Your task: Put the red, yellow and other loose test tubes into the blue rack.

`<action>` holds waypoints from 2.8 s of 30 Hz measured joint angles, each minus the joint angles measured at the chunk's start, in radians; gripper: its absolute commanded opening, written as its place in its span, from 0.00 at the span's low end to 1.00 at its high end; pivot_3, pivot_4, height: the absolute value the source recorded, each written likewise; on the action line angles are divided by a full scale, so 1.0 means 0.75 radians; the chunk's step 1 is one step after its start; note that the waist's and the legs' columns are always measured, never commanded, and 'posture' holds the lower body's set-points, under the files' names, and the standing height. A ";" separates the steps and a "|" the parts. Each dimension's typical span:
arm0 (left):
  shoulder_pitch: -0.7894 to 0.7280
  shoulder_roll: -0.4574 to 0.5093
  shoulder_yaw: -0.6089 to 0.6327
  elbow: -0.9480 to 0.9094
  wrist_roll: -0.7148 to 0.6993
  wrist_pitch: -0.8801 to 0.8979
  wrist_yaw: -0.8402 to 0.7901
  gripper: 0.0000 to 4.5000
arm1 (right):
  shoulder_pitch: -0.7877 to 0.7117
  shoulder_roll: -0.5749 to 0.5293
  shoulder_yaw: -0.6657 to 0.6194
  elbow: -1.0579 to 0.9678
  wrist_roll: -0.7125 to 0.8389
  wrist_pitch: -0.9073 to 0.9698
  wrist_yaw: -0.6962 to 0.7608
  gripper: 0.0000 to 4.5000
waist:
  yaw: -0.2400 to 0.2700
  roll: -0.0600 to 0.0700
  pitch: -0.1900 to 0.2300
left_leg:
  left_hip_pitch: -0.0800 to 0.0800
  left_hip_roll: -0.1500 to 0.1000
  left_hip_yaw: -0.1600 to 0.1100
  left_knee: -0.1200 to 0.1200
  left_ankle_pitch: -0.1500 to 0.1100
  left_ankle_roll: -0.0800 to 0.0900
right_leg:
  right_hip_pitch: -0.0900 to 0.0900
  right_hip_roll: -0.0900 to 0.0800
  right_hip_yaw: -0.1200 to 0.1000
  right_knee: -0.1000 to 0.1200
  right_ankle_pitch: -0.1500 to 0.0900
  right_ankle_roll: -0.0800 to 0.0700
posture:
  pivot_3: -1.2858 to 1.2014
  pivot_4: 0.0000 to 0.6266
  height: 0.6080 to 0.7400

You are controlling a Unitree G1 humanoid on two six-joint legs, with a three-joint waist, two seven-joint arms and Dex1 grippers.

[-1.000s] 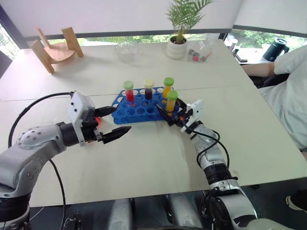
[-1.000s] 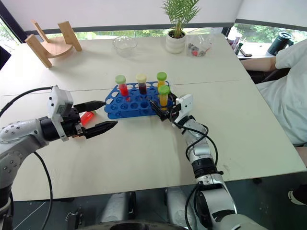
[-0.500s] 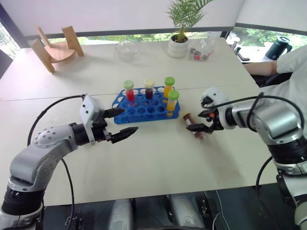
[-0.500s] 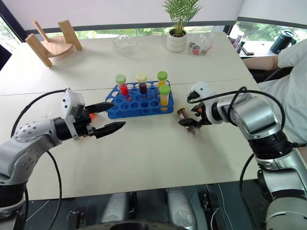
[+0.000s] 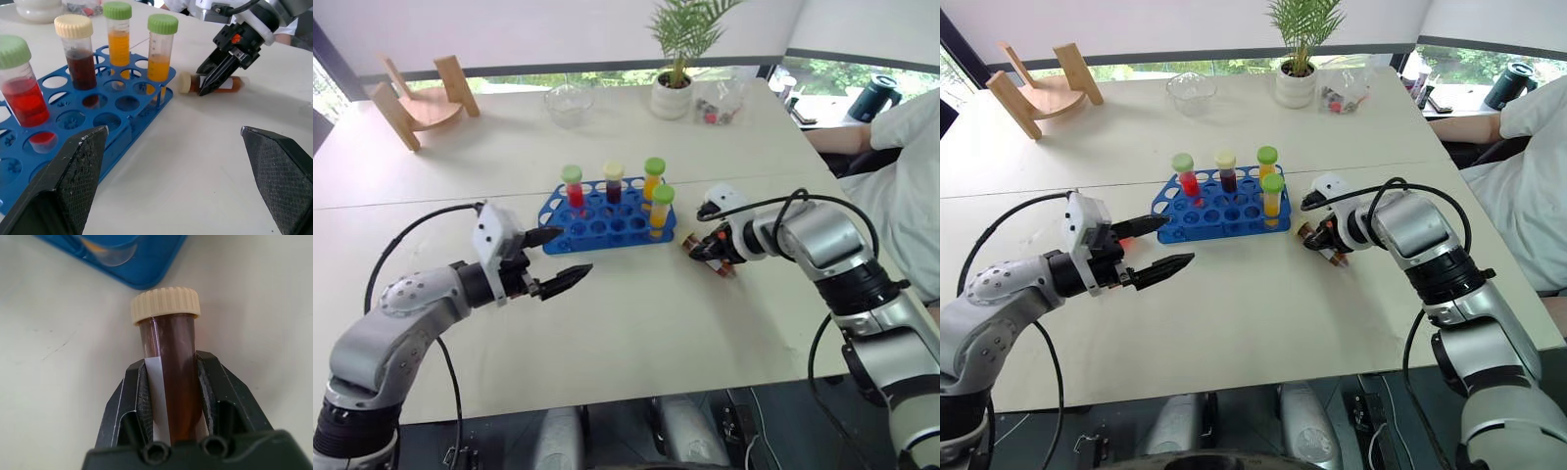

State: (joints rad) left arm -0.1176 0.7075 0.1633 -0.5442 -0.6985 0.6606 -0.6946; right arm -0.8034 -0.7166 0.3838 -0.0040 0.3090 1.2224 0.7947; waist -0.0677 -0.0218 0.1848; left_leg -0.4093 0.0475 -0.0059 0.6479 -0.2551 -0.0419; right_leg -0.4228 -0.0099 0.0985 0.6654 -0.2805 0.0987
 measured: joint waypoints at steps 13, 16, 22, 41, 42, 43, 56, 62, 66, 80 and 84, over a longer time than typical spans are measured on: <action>-0.011 0.098 0.077 -0.011 -0.050 0.051 -0.034 1.00 | 0.449 0.823 -0.372 -0.188 0.044 -1.252 -0.213 0.19 | 0.000 -0.005 -0.001 | 0.001 0.000 0.000 0.002 0.005 -0.009 | 0.002 0.000 0.000 0.001 0.001 0.000 | 0.52 0.24 1.00; -0.044 0.116 0.077 -0.004 -0.061 0.073 -0.045 1.00 | 0.484 0.964 -0.347 0.029 -0.080 -1.578 -0.324 0.19 | 0.000 -0.005 -0.001 | 0.001 -0.001 0.001 0.001 0.005 -0.009 | 0.002 -0.001 0.000 0.000 0.001 0.001 | 0.52 0.24 1.00; -0.057 0.129 0.079 -0.003 -0.076 0.093 -0.054 1.00 | 0.472 1.047 -0.351 0.377 -0.236 -1.987 -0.477 0.19 | -0.004 -0.004 -0.001 | 0.001 0.000 0.000 -0.003 0.005 -0.010 | -0.001 0.000 0.000 0.002 0.002 0.002 | 0.52 0.24 1.00; -0.014 0.149 0.113 -0.003 -0.092 0.101 -0.044 1.00 | 0.290 1.117 -0.372 0.787 -0.277 -2.292 -0.558 0.19 | -0.007 -0.004 -0.001 | 0.002 0.001 0.000 -0.003 0.005 -0.010 | 0.000 0.000 0.000 0.002 0.002 0.001 | 0.52 0.24 1.00; -0.013 0.149 0.113 -0.004 -0.092 0.101 -0.042 1.00 | 0.280 1.119 -0.378 0.804 -0.277 -2.296 -0.563 0.19 | -0.006 -0.004 -0.001 | 0.002 0.001 0.000 -0.003 0.005 -0.010 | 0.000 -0.001 0.000 0.002 0.002 0.001 | 0.52 0.24 1.00; -0.012 0.149 0.114 -0.006 -0.093 0.101 -0.040 1.00 | 0.271 1.121 -0.382 0.822 -0.277 -2.306 -0.568 0.19 | -0.006 -0.004 -0.001 | 0.002 0.001 0.000 -0.002 0.005 -0.010 | 0.000 -0.001 0.000 0.002 0.002 0.001 | 0.52 0.24 1.00; -0.011 0.149 0.114 -0.009 -0.101 0.101 -0.029 1.00 | 0.244 1.132 -0.391 0.926 -0.288 -2.352 -0.580 0.42 | -0.007 -0.004 -0.001 | 0.002 0.001 0.000 -0.002 0.005 -0.010 | 0.001 -0.001 0.000 0.002 0.002 0.001 | 0.52 0.24 1.00; -0.011 0.158 0.104 0.013 -0.017 0.094 0.015 1.00 | 0.439 1.035 -0.333 0.716 -0.303 -2.195 -0.503 0.99 | -0.002 -0.004 -0.001 | 0.001 0.000 0.000 -0.002 0.005 -0.010 | 0.000 -0.001 0.000 0.002 0.002 0.001 | 0.52 0.24 1.00; -0.071 0.209 0.061 0.108 0.119 0.103 0.081 1.00 | 0.564 0.887 -0.286 0.337 -0.279 -1.902 -0.406 0.99 | -0.001 -0.004 -0.001 | 0.001 0.000 -0.001 -0.001 0.005 -0.010 | 0.001 -0.001 0.000 0.002 0.002 0.001 | 0.52 0.24 1.00; -0.642 0.470 -0.439 0.690 0.369 0.465 -0.164 1.00 | 0.436 0.060 -0.323 -0.482 0.163 -1.172 0.348 0.99 | 0.002 -0.005 0.001 | 0.000 0.000 -0.001 -0.001 0.005 -0.009 | 0.000 0.001 -0.001 0.001 0.002 0.001 | 0.52 0.24 1.00; -0.807 0.360 -0.556 0.911 0.448 0.469 -0.240 1.00 | 0.390 0.041 -0.331 -0.487 0.188 -1.173 0.411 0.99 | 0.019 -0.005 0.001 | -0.001 -0.001 -0.001 0.000 0.005 -0.008 | 0.000 0.001 -0.001 0.001 0.002 0.001 | 0.52 0.24 1.00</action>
State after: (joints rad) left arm -0.7226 0.9773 -0.2535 0.1390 -0.3623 1.0123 -0.8747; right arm -0.5108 -0.6858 0.1358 -0.3693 0.4499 0.3429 1.1033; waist -0.0536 -0.0258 0.1852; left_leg -0.4099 0.0470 -0.0063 0.6480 -0.2517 -0.0482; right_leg -0.4229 -0.0092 0.0979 0.6664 -0.2793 0.0997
